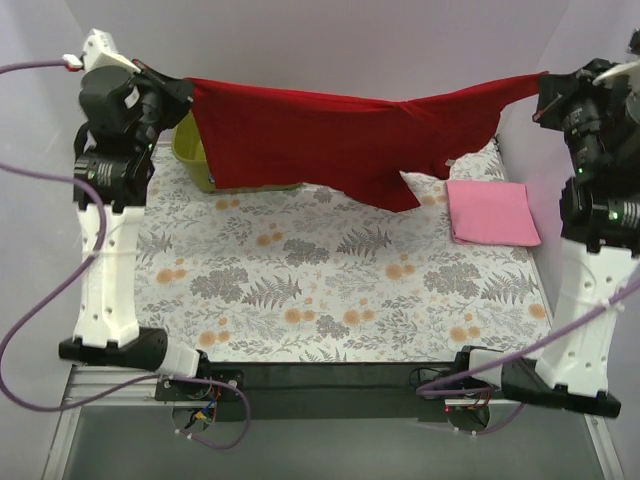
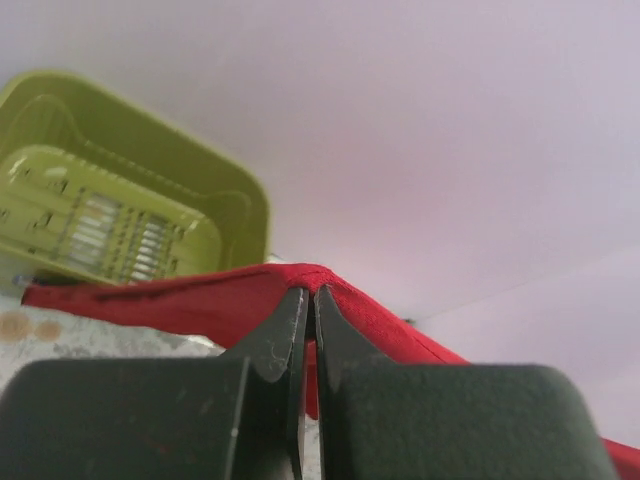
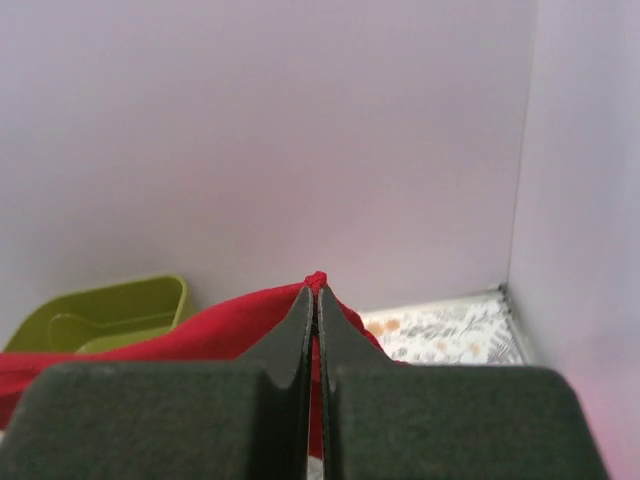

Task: Fold and stack the t-shirts
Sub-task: Flatten the tshirt out

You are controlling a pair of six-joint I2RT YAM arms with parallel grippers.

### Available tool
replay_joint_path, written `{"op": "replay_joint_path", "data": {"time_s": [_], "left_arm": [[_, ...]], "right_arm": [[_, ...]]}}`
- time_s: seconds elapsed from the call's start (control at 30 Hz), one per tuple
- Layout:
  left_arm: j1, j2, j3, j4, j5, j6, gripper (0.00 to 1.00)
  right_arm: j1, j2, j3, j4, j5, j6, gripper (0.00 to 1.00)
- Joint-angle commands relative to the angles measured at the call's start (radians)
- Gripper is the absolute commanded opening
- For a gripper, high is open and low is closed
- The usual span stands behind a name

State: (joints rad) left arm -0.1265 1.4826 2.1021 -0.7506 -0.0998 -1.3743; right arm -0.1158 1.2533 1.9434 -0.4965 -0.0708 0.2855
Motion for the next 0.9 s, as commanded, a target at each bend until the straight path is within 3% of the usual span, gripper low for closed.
{"op": "replay_joint_path", "data": {"time_s": [0.0,0.17,0.47,0.63,0.87], "left_arm": [[0.007,-0.206,-0.065,0.194,0.029,0.049,0.0],[0.007,-0.283,-0.005,0.166,0.049,0.089,0.0],[0.007,-0.378,0.078,0.154,0.048,0.109,0.0],[0.007,-0.36,0.026,0.152,0.018,0.144,0.0],[0.007,-0.239,-0.171,0.135,-0.011,0.184,0.0]], "right_arm": [[-0.002,-0.155,-0.047,0.148,0.101,-0.074,0.01],[-0.002,-0.287,-0.064,0.179,0.147,-0.115,0.01],[-0.001,-0.304,0.104,0.22,0.131,-0.161,0.01],[-0.001,-0.275,0.075,0.23,0.078,-0.149,0.01],[-0.001,-0.166,-0.067,0.225,-0.023,-0.144,0.01]]}}
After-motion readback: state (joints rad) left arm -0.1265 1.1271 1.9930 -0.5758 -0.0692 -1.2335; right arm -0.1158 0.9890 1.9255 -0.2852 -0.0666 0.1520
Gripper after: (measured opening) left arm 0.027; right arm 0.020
